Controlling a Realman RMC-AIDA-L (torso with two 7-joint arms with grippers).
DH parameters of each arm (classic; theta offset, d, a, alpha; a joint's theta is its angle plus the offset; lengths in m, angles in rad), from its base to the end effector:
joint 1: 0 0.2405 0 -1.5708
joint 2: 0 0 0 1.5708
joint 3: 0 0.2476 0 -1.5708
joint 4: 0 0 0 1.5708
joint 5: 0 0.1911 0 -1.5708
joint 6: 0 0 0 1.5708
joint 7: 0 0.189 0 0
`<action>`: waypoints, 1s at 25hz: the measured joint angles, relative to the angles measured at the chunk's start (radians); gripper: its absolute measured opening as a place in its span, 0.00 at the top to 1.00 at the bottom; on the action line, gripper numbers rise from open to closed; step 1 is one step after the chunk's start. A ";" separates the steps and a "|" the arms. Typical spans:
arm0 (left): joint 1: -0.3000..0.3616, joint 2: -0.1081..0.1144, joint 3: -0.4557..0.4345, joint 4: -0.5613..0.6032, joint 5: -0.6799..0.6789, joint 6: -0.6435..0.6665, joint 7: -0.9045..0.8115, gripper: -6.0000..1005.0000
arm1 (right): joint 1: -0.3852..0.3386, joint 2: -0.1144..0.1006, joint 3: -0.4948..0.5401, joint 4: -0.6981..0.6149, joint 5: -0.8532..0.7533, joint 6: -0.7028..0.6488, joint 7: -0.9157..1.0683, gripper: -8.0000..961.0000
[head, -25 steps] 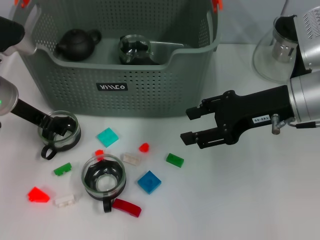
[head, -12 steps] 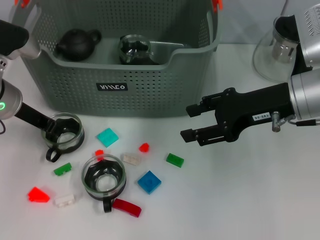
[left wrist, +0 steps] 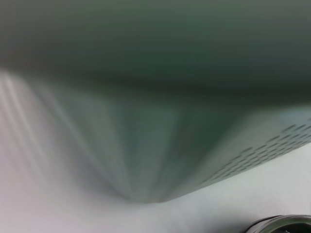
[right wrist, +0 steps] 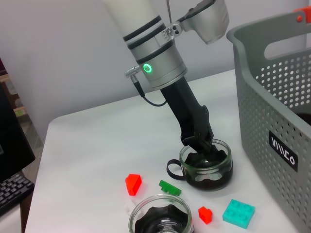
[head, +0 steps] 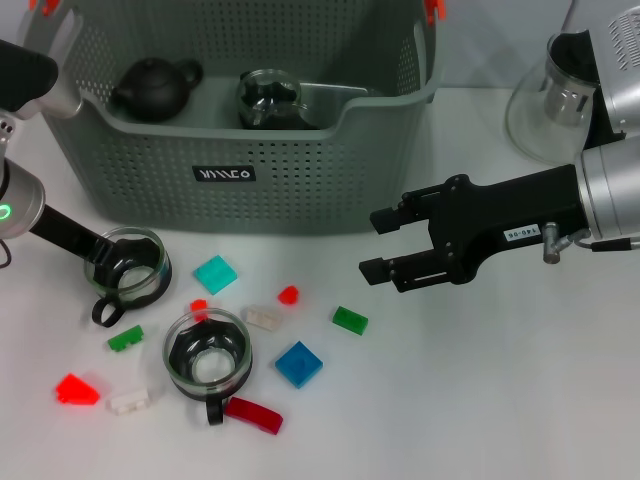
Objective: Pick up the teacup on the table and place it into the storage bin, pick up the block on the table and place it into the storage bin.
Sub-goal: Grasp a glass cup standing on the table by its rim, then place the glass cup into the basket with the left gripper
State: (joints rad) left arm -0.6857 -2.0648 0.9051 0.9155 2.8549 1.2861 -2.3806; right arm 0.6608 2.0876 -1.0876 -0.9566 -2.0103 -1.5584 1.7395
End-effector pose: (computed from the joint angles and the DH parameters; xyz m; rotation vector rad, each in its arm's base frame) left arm -0.3055 0.3799 -0.0008 -2.2588 -1.2008 0.4548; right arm 0.1433 0.3373 -0.0559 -3.0414 0.4044 0.3907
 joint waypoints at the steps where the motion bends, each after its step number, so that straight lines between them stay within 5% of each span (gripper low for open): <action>1: 0.000 0.000 0.000 0.000 0.000 0.000 0.000 0.94 | 0.000 0.000 0.000 0.000 0.000 0.000 0.000 0.27; 9: -0.008 0.013 -0.066 0.031 -0.010 0.072 0.021 0.95 | 0.000 -0.002 0.000 0.004 0.000 -0.003 0.001 0.27; 14: 0.002 0.021 -0.165 0.118 -0.030 0.227 0.093 0.95 | -0.007 -0.007 0.002 0.005 -0.001 -0.003 0.001 0.27; 25: -0.024 0.097 -0.403 0.230 -0.266 0.622 0.215 0.95 | -0.010 -0.014 0.014 0.008 -0.001 0.004 0.000 0.27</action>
State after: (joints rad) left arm -0.7094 -1.9681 0.5017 1.1454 2.5891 1.9080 -2.1660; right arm 0.6507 2.0739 -1.0735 -0.9486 -2.0112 -1.5545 1.7397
